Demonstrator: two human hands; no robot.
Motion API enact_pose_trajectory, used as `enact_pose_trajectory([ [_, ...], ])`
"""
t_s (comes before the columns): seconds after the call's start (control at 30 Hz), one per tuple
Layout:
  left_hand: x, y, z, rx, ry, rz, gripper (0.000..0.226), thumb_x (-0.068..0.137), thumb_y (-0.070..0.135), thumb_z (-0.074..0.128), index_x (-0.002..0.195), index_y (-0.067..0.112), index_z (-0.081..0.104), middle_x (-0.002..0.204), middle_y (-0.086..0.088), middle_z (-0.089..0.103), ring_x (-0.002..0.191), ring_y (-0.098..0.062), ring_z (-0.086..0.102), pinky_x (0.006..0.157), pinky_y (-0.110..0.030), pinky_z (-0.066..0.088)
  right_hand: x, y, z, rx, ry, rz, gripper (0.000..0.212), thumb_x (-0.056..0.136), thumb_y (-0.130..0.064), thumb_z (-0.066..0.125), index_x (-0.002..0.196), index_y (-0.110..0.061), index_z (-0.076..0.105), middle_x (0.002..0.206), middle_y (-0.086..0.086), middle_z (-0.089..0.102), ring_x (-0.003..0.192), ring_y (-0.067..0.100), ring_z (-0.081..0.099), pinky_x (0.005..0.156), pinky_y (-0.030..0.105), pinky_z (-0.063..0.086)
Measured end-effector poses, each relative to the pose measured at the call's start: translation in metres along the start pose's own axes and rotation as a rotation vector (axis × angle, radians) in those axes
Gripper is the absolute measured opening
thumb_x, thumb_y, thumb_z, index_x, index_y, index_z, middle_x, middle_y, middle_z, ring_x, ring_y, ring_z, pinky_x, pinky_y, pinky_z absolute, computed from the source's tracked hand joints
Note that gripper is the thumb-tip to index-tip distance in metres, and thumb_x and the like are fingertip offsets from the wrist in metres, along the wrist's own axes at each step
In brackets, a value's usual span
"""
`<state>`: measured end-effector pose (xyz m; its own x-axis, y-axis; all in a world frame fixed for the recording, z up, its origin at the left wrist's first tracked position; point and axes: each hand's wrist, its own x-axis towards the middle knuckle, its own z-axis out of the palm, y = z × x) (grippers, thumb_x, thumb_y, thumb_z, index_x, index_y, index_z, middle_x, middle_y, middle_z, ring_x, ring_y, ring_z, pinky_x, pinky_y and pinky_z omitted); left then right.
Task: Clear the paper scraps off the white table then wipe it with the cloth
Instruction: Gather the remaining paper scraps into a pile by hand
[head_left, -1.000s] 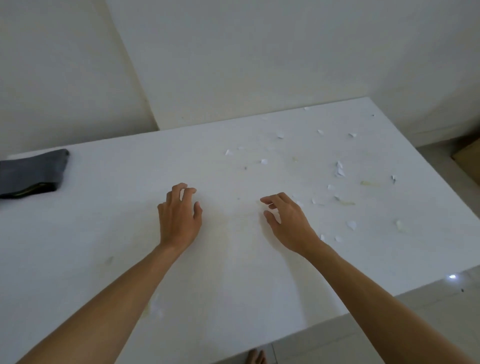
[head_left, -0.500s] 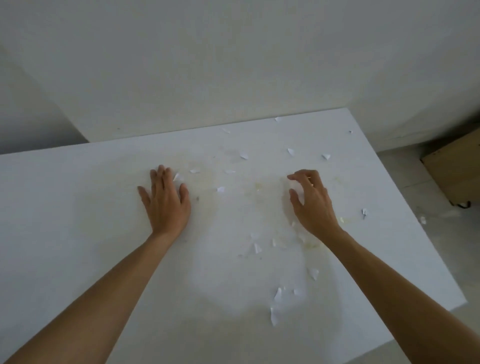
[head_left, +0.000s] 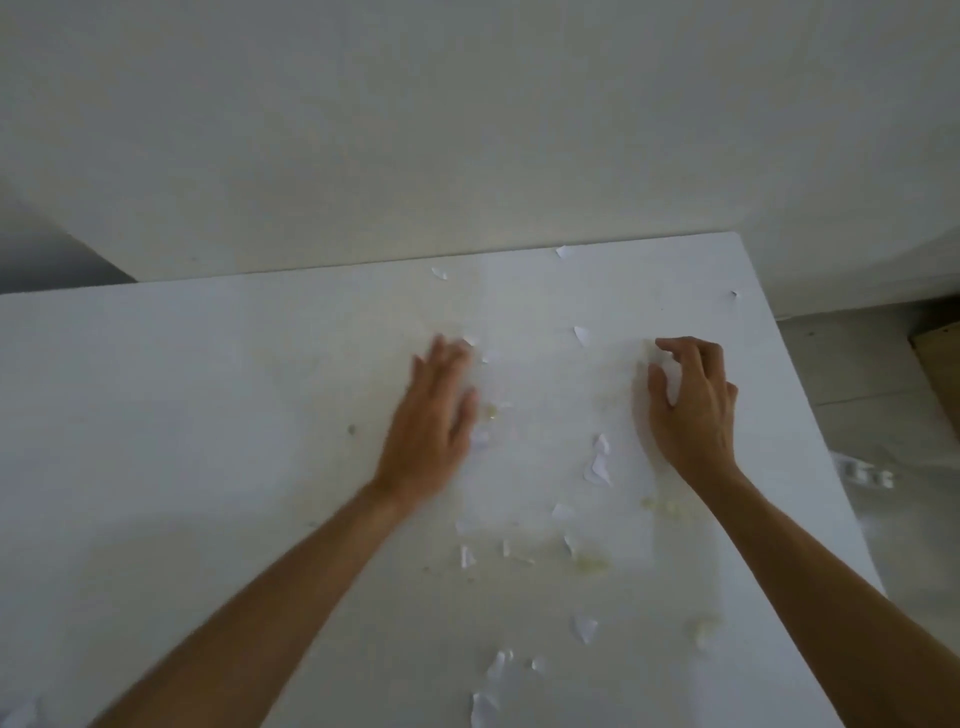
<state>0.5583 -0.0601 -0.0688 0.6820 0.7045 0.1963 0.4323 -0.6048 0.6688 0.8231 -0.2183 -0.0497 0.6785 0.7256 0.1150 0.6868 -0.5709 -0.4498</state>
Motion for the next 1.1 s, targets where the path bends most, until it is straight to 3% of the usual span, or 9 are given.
enact_pose_trajectory([
  [0.17,0.074,-0.03,0.003,0.16,-0.001,-0.222,0.048,0.107,0.028,0.034,0.151,0.007,0.038,0.162,-0.01,0.029,0.153,-0.027,0.016,0.125,-0.049,0.005,0.022,0.036,-0.006,-0.078,-0.107,-0.261,0.031,0.102,-0.025,0.057,0.132,-0.016,0.058,0.137,0.003,0.053,0.122,0.025,0.054,0.1,0.041,0.038],
  [0.27,0.079,-0.018,0.023,0.222,-0.022,-0.221,0.05,0.108,0.033,0.031,0.15,0.008,0.04,0.162,-0.008,0.029,0.154,-0.025,0.015,0.124,-0.05,0.001,0.022,0.048,-0.001,-0.037,-0.149,-0.413,0.032,0.105,-0.021,0.053,0.135,-0.013,0.059,0.143,0.006,0.053,0.128,0.026,0.053,0.102,0.039,0.039],
  [0.43,0.038,0.024,0.045,0.202,-0.172,0.077,0.048,0.106,0.03,0.033,0.14,0.004,0.054,0.152,-0.009,0.047,0.146,-0.022,0.036,0.122,-0.048,0.022,0.017,0.049,0.0,0.061,-0.268,-0.691,0.033,0.107,-0.016,0.049,0.138,-0.01,0.059,0.147,0.01,0.053,0.136,0.027,0.051,0.111,0.039,0.042],
  [0.53,0.039,0.036,0.041,0.257,-0.061,0.17,0.035,0.104,0.022,0.04,0.127,0.005,0.061,0.132,-0.009,0.061,0.126,-0.027,0.055,0.103,-0.043,0.043,0.018,0.047,-0.006,0.105,-0.331,-0.809,0.034,0.108,-0.016,0.046,0.138,-0.007,0.058,0.143,0.013,0.053,0.127,0.03,0.056,0.106,0.039,0.047],
  [0.6,0.052,0.036,0.039,0.288,0.027,0.089,0.032,0.103,0.02,0.042,0.127,0.006,0.059,0.13,-0.009,0.06,0.12,-0.028,0.055,0.094,-0.044,0.046,0.028,0.048,-0.01,0.138,-0.269,-0.743,0.031,0.106,-0.011,0.049,0.135,-0.005,0.059,0.138,0.014,0.053,0.121,0.03,0.057,0.101,0.042,0.049],
  [0.77,0.073,0.028,0.052,0.412,-0.185,-0.082,0.061,0.104,0.045,0.023,0.153,0.01,0.034,0.164,-0.007,0.027,0.152,-0.025,0.021,0.121,-0.053,0.018,0.055,0.065,-0.013,0.082,-0.148,-0.443,0.033,0.106,-0.016,0.047,0.137,-0.011,0.055,0.14,0.008,0.049,0.127,0.025,0.051,0.097,0.042,0.045],
  [0.9,0.05,0.045,0.072,0.423,-0.266,0.023,0.066,0.105,0.048,0.02,0.157,0.008,0.024,0.167,-0.009,0.013,0.155,-0.023,0.008,0.123,-0.054,0.011,0.072,0.084,-0.011,0.071,-0.053,-0.218,0.038,0.106,-0.022,0.045,0.142,-0.012,0.048,0.145,0.007,0.044,0.133,0.025,0.045,0.106,0.045,0.039],
  [1.0,0.028,0.064,0.082,0.265,-0.338,0.193,0.063,0.107,0.044,0.025,0.157,0.005,0.024,0.166,-0.011,0.015,0.155,-0.022,0.008,0.126,-0.043,0.006,0.082,0.098,-0.013,0.05,0.017,-0.1,0.043,0.105,-0.024,0.044,0.146,-0.012,0.041,0.149,0.006,0.04,0.136,0.027,0.044,0.111,0.05,0.039],
  [1.1,0.034,0.075,0.082,0.11,-0.234,0.145,0.062,0.107,0.042,0.026,0.155,0.003,0.029,0.164,-0.009,0.025,0.153,-0.02,0.018,0.126,-0.036,0.012,0.081,0.112,-0.016,0.04,0.049,-0.07,0.044,0.103,-0.02,0.045,0.146,-0.011,0.04,0.148,0.007,0.041,0.135,0.027,0.044,0.114,0.054,0.036],
])
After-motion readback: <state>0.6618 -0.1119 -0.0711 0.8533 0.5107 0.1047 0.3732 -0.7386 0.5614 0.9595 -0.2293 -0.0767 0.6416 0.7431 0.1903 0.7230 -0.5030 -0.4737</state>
